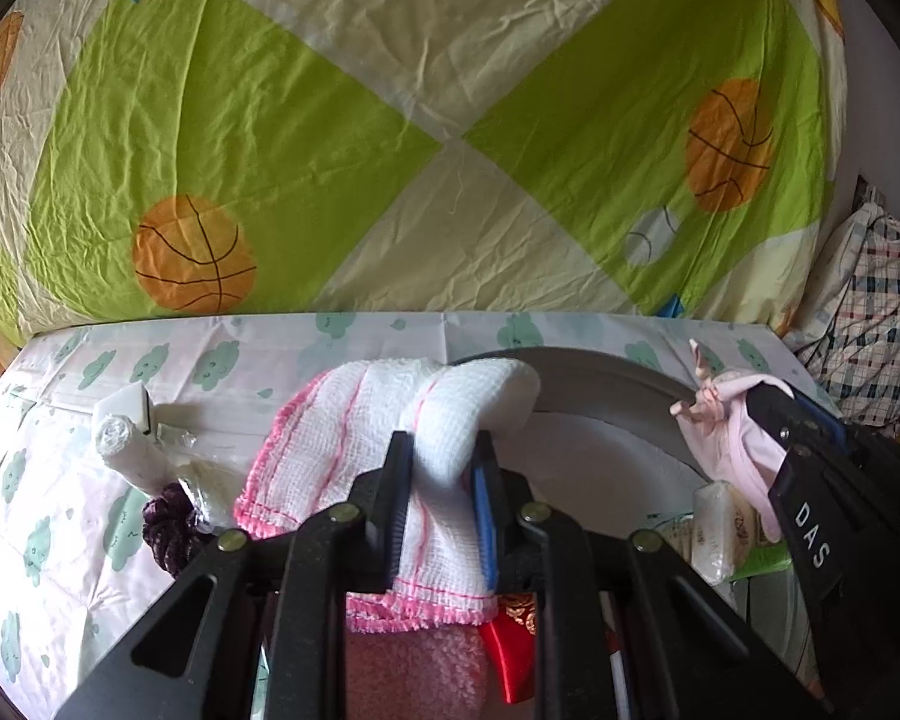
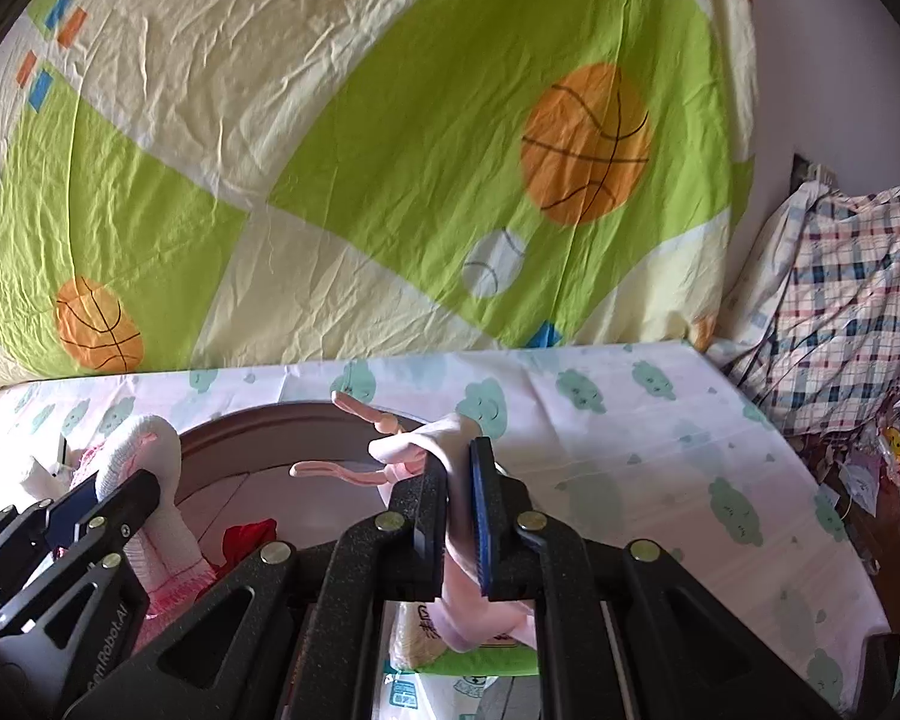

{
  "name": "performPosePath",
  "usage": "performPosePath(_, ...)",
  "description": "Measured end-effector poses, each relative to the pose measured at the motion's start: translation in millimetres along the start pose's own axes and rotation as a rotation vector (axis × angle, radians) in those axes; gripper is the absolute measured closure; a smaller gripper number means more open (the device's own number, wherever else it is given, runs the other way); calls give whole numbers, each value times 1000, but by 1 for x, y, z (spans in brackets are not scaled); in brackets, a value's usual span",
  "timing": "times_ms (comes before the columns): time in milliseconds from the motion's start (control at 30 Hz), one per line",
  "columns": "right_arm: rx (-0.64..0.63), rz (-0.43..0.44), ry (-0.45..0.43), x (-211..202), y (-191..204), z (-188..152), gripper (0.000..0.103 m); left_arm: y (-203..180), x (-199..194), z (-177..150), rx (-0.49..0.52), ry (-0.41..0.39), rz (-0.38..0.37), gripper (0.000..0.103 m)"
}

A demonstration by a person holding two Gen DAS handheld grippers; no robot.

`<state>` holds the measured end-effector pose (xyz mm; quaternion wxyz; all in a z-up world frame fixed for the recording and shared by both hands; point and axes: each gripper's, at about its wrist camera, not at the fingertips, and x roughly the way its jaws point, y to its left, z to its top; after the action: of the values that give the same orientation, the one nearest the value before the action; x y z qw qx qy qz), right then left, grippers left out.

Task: Organize soft objects
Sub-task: 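Open both tools to drop the towel and pink cloth into the tin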

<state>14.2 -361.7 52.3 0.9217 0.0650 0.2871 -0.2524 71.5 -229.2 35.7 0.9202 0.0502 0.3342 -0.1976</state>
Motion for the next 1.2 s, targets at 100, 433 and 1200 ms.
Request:
performPosePath(100,-15,7,35,8,4,-1,94,-1,7,-1,9,28,15,85)
performPosePath(433,35,123,116,21,1,-5,90,0,17,1,9,91,42,41)
performPosePath(1200,349,-18,-418,-96,-31,-85,10,43,-66,-51,4,-326,135,0)
